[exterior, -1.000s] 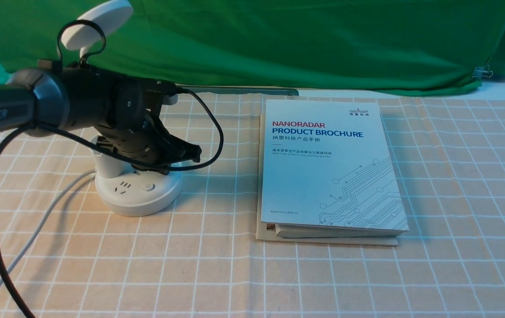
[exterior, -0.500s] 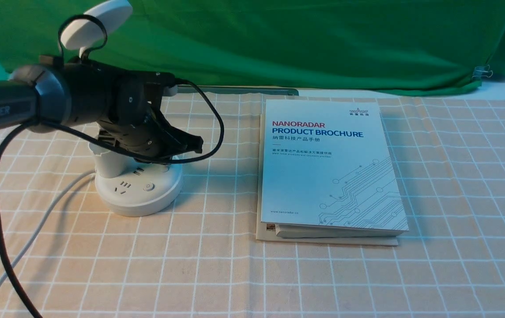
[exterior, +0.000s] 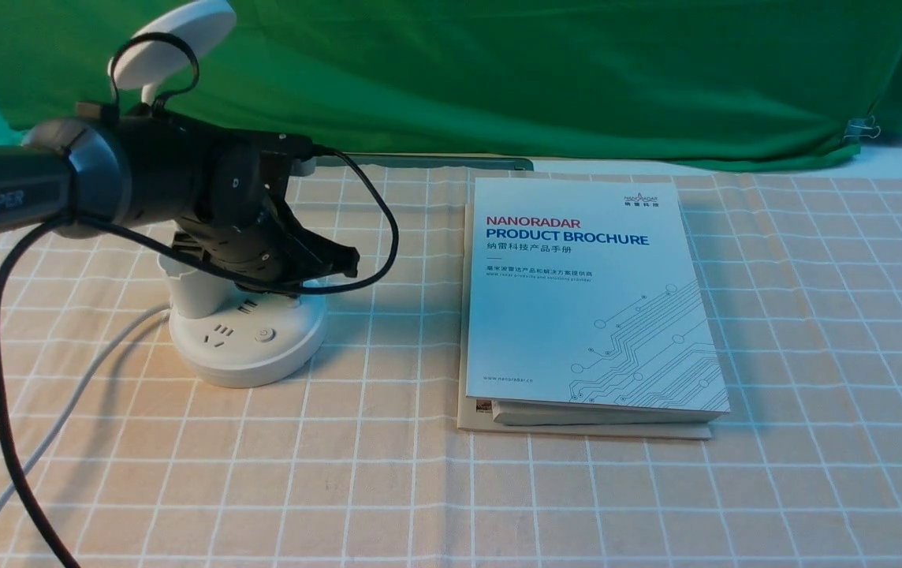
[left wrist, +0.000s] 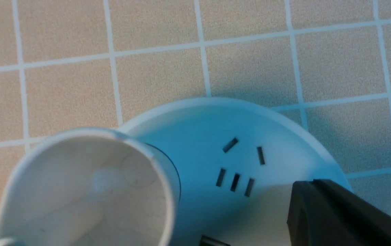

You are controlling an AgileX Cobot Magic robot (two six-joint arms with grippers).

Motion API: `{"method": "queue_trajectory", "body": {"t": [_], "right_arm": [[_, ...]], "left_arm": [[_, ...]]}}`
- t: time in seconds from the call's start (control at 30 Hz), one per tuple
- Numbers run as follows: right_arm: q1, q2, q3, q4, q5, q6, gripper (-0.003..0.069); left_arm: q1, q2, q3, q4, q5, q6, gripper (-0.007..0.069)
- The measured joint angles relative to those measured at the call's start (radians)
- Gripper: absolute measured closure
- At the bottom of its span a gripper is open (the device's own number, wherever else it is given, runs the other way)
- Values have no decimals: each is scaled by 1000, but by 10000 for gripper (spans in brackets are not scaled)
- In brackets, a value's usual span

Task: Turn on the table lamp on the light coffee tablecloth with your hand.
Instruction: 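Press the power button on the lamp base to turn the lamp on with the left gripper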

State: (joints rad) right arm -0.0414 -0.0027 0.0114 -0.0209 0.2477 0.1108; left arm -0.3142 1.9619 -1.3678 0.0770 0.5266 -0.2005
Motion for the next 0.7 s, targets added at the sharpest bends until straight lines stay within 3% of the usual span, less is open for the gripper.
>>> {"method": "queue_trajectory", "body": {"t": [0.7], "right_arm": [[0, 0, 0, 0, 0, 0, 419]], "left_arm": [[0, 13, 0, -57, 39, 17, 622]]}}
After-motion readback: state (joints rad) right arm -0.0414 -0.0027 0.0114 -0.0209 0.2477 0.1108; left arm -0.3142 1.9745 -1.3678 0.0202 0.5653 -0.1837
